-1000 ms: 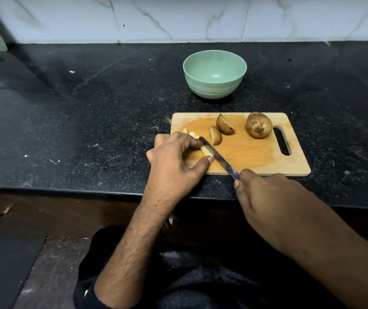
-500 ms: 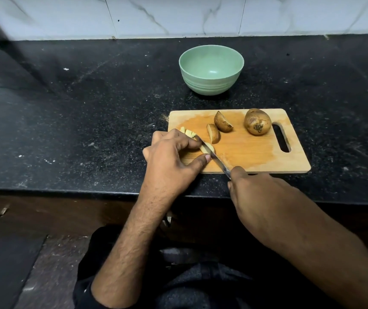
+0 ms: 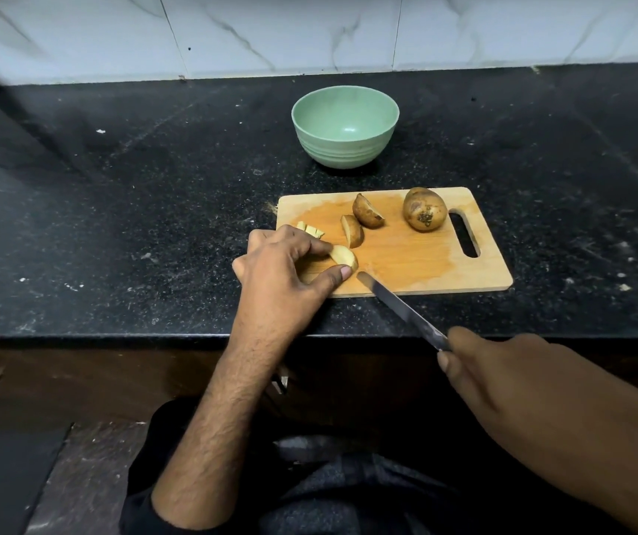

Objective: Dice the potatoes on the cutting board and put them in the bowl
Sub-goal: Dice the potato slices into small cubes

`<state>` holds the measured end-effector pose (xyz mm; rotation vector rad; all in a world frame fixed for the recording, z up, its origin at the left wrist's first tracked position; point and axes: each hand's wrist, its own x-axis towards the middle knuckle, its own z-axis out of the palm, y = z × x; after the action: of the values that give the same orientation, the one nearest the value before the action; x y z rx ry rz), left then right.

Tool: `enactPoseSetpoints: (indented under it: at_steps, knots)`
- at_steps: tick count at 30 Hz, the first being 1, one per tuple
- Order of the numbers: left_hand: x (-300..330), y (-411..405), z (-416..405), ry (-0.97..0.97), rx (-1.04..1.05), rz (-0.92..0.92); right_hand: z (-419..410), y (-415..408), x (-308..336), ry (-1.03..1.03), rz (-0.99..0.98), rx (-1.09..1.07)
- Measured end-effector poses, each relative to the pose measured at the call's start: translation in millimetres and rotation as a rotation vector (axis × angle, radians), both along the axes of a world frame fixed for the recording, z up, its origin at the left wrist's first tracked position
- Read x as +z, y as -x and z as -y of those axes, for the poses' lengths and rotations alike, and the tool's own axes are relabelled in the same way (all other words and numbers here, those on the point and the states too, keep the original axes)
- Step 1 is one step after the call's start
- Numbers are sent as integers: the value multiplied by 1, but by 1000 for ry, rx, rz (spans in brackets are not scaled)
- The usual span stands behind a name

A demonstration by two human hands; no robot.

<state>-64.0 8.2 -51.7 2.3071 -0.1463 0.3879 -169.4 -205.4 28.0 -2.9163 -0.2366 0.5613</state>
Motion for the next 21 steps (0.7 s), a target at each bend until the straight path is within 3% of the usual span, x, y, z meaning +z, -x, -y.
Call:
enactPoseSetpoints:
  at_steps: [5, 10, 14, 17, 21]
  knots:
    - [5, 1, -7, -87, -82, 64, 4, -4, 0, -107, 160, -45]
    - [24, -15, -12, -517, -385, 219, 7, -8, -12, -150, 192, -89]
    - [35, -32, -7, -696, -545, 259, 9, -8, -13, -157, 184, -99]
    - [38, -39, -10, -731, -582, 265, 9, -8, -13, -166, 190, -102]
    - [34, -26, -11, -620, -434, 189, 6, -8, -15, -171, 197, -96]
